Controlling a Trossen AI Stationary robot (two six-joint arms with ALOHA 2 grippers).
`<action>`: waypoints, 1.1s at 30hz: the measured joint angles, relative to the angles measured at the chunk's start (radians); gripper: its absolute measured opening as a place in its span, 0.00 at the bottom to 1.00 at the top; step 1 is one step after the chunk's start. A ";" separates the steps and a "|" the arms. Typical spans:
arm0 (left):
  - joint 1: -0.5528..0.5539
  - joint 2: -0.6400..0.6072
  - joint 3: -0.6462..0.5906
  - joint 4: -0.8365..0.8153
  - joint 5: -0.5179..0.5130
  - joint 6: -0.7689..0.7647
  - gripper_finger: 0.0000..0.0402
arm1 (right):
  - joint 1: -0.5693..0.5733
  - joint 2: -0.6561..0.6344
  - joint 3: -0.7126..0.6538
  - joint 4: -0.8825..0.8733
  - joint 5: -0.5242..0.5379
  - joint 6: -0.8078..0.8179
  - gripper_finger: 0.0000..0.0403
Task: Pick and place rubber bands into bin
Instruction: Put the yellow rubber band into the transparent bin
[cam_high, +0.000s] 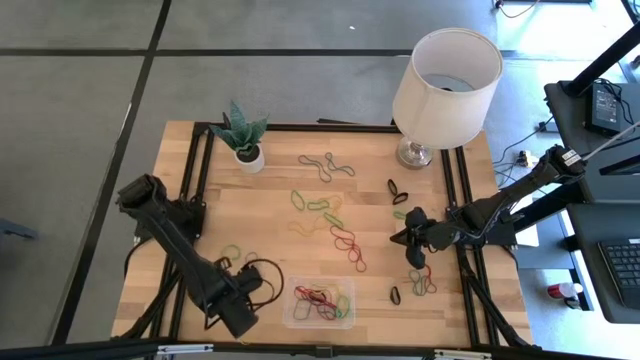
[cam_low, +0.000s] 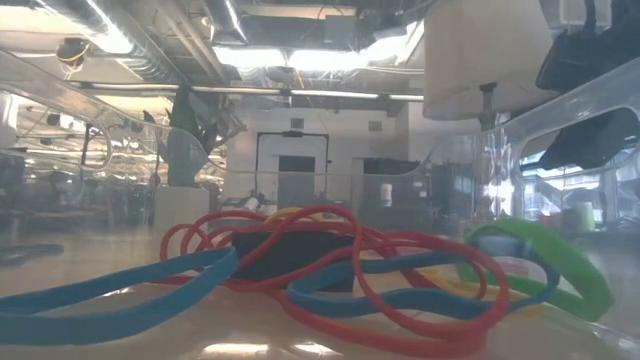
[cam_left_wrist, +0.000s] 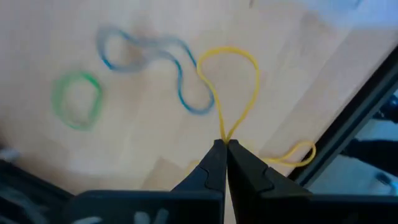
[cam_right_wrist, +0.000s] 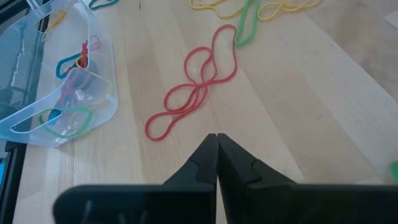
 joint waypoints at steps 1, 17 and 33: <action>0.010 0.000 0.032 -0.030 -0.022 0.020 0.01 | 0.000 0.000 0.000 0.000 0.000 0.000 0.02; 0.255 0.102 0.361 0.083 -0.256 0.696 0.00 | 0.000 0.000 0.000 0.000 0.002 0.026 0.02; 0.348 0.261 0.372 0.224 0.081 1.191 0.00 | 0.000 0.001 0.000 0.001 0.002 0.027 0.02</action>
